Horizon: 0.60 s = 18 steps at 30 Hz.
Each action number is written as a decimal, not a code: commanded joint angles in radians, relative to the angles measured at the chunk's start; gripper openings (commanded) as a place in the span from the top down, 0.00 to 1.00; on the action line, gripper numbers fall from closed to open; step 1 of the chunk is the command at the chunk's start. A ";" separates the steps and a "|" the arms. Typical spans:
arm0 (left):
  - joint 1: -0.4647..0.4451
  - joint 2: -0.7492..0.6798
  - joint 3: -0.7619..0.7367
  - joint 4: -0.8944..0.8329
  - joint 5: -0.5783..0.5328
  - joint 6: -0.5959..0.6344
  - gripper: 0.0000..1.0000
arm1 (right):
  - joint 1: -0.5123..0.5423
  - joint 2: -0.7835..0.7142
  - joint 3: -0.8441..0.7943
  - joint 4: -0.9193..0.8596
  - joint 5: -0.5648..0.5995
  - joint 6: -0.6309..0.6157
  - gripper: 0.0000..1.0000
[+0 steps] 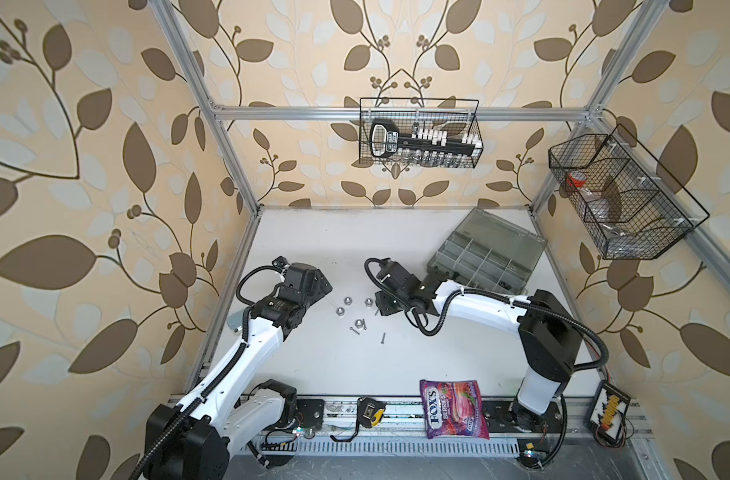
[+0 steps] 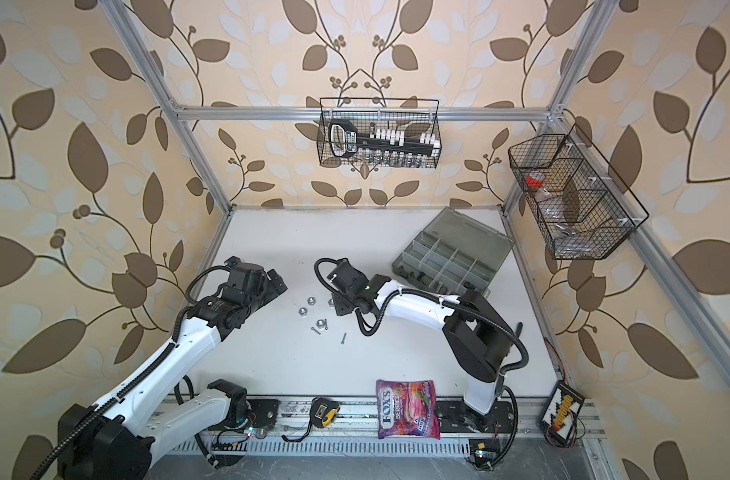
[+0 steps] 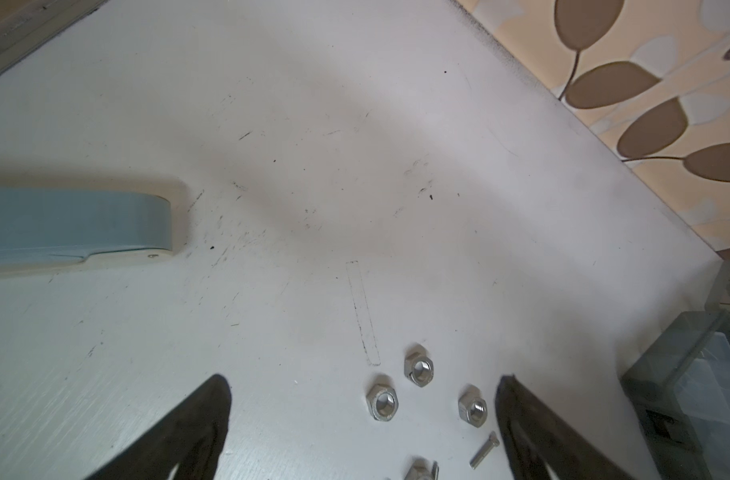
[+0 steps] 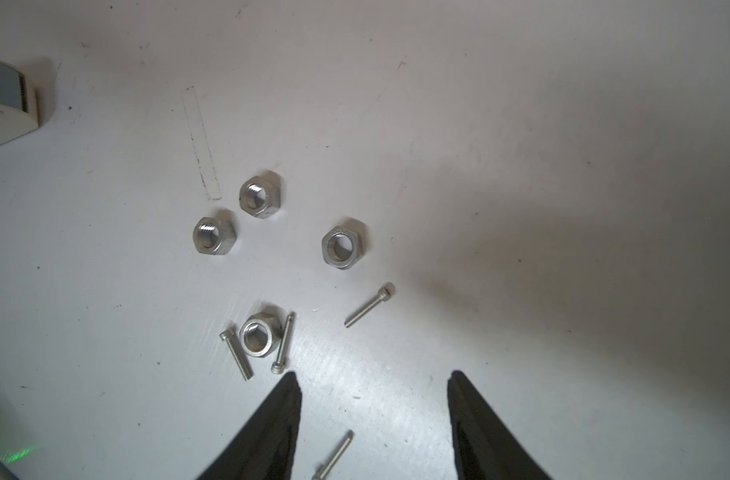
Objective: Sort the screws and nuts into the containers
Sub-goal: 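Draw the left gripper back while the right gripper moves over the nuts, then lower the right gripper and close it on a thin silver screw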
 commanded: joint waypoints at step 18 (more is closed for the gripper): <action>0.007 0.036 -0.038 0.021 0.020 -0.028 0.01 | 0.035 0.269 0.207 -0.141 0.121 -0.011 0.42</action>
